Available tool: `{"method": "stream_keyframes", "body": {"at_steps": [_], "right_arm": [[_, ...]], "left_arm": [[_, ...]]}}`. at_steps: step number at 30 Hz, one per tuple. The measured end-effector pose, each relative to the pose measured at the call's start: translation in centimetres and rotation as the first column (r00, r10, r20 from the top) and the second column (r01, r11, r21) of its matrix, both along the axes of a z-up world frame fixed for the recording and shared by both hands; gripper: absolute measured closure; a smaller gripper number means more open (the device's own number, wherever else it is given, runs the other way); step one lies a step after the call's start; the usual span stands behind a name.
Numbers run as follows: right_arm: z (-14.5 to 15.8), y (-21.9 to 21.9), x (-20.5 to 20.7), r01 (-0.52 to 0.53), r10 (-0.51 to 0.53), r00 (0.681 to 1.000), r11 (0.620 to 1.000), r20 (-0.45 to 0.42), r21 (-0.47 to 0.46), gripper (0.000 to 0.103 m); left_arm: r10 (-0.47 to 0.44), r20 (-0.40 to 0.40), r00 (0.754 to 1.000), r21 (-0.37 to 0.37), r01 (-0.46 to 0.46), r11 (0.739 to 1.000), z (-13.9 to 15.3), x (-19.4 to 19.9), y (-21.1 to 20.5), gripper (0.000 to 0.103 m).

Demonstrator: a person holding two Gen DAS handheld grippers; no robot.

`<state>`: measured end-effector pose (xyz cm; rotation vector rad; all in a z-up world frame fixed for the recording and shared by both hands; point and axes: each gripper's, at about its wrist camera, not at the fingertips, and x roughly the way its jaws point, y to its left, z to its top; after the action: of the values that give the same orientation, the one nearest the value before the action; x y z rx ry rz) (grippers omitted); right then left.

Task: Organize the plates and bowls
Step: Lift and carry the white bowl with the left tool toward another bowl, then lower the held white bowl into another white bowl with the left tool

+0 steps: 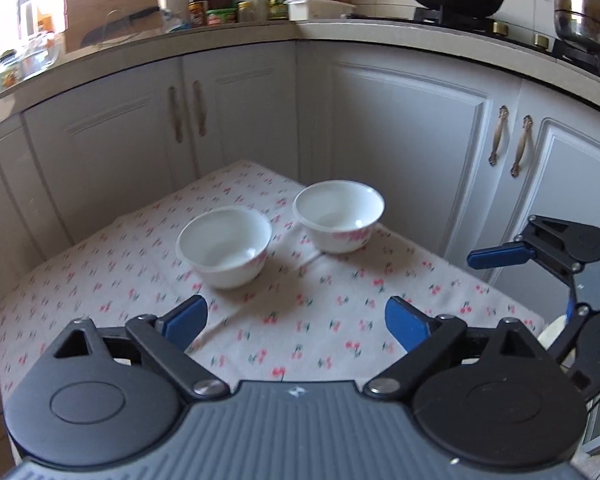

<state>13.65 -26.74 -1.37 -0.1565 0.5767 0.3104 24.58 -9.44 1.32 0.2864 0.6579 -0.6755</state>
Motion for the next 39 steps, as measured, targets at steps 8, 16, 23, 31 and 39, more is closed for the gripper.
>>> {"method": "stream_keyframes", "body": {"at_steps": [8,16,23,31,39], "right_arm": [[-0.3,-2.9,3.4,0.033,-0.032,0.999,0.999,0.018,-0.035,0.000],[-1.1,-5.0,7.6,0.045,-0.045,0.999,0.998,0.009,-0.045,0.000],[-2.1,-6.3,11.1,0.033,-0.034,0.999,0.996,-0.006,-0.083,0.000],[-3.4,-7.5,13.9,0.019,-0.022,0.999,0.998,-0.037,-0.065,0.000],[-4.4,-7.4,14.9,0.011,-0.015,0.999,0.996,-0.035,-0.090,0.003]], "left_arm": [[-0.068,-0.042,0.997,0.015,0.068,0.998,1.1,5.0,-3.9,0.007],[-0.135,-0.084,0.987,0.015,0.136,0.991,-0.1,9.2,-8.5,0.007],[-0.148,-0.150,0.978,0.031,0.154,0.988,-2.8,13.7,-12.0,0.010],[-0.150,-0.234,0.961,0.013,0.157,0.988,-5.0,16.5,-14.3,0.015],[-0.136,-0.272,0.953,0.023,0.147,0.989,-7.0,18.6,-15.4,0.030]]}}
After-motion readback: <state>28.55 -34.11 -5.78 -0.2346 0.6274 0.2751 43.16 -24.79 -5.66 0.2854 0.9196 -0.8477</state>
